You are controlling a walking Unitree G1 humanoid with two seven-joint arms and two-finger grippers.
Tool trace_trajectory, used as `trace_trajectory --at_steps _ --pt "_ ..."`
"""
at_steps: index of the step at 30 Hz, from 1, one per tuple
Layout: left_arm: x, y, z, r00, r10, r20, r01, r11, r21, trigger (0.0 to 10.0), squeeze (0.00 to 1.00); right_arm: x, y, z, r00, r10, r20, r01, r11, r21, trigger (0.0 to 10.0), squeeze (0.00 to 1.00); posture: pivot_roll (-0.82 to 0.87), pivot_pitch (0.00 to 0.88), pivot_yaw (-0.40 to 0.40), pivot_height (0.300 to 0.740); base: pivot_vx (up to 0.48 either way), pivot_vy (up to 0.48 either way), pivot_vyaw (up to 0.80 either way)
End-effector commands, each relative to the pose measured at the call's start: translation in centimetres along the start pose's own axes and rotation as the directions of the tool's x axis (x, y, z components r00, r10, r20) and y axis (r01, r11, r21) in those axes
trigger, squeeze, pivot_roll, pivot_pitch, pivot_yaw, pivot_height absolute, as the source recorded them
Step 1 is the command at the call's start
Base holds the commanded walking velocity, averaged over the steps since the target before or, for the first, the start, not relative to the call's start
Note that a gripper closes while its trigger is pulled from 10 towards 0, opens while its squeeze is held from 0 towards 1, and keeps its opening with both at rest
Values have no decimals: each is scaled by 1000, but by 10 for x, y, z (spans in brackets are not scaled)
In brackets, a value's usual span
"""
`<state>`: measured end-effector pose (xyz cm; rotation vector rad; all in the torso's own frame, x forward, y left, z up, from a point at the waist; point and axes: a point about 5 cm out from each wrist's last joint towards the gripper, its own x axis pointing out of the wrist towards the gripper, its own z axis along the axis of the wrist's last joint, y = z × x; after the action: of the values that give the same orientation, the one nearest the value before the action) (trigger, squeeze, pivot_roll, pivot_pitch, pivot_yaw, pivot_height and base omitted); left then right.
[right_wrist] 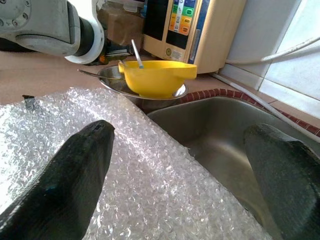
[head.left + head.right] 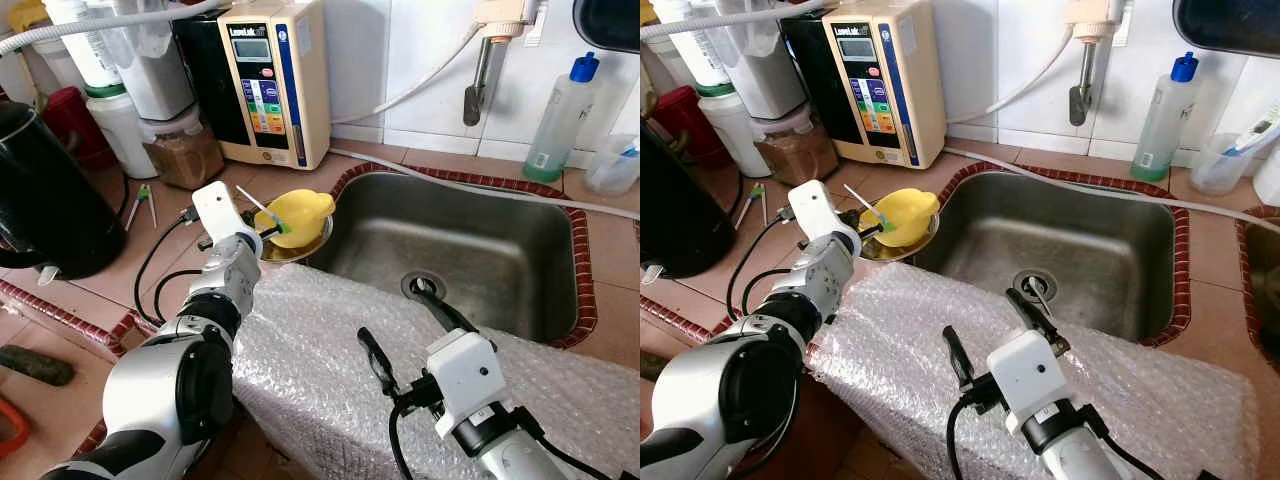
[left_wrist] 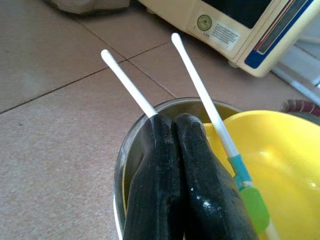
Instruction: Kitchen organization
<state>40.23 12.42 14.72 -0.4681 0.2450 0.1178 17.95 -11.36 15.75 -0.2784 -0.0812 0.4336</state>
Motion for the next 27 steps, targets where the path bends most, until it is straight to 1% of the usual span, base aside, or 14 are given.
trace_trajectory --at_steps 1,3,8,10,12,14,17,25,26,27 --pt "2 -7 20 997 -45 60 47 999 -26 0 0 2 0 0 1000 8 3 -8 1000 1 10000 173 -163 15 149 740 0 0 0" --pt "2 -6 23 996 -46 75 50 998 -45 0 0 3 0 -1 1000 11 5 -11 1000 0 10000 173 -159 13 146 740 0 0 0" --pt "2 -3 25 996 -41 83 45 997 -54 0 0 4 -1 -1 1000 14 7 -14 1000 -1 10000 176 -152 10 144 740 0 0 0" --pt "2 -1 28 994 -47 99 55 995 -81 0 0 5 -1 -1 1000 16 10 -16 1000 -2 10000 176 -150 7 142 740 0 0 0" --pt "2 0 30 993 -51 106 61 994 -90 0 0 6 -1 -1 1000 16 11 -16 1000 -2 10000 173 -149 7 141 740 0 0 0" --pt "2 -1 35 988 -81 134 98 988 -118 0 0 6 -2 -2 1000 17 11 -17 1000 -4 10000 173 -146 4 140 740 0 0 0" --pt "2 -2 37 985 -94 146 114 985 -131 0 0 6 -2 -2 1000 17 11 -17 1000 -4 10000 173 -145 3 140 740 0 0 0" --pt "2 -5 36 982 -114 147 133 983 -125 0 0 9 -3 -3 1000 20 14 -20 1000 -6 10000 173 -135 0 137 740 0 0 0" --pt "2 -6 34 984 -115 133 129 986 -104 0 0 9 -2 -3 1000 22 16 -21 1000 -7 10000 173 -134 0 137 740 0 0 0" --pt "2 -6 34 984 -115 133 129 986 -104 0 0 9 -2 -3 1000 22 16 -21 1000 -7 10000 173 -134 0 137 740 0 0 0"
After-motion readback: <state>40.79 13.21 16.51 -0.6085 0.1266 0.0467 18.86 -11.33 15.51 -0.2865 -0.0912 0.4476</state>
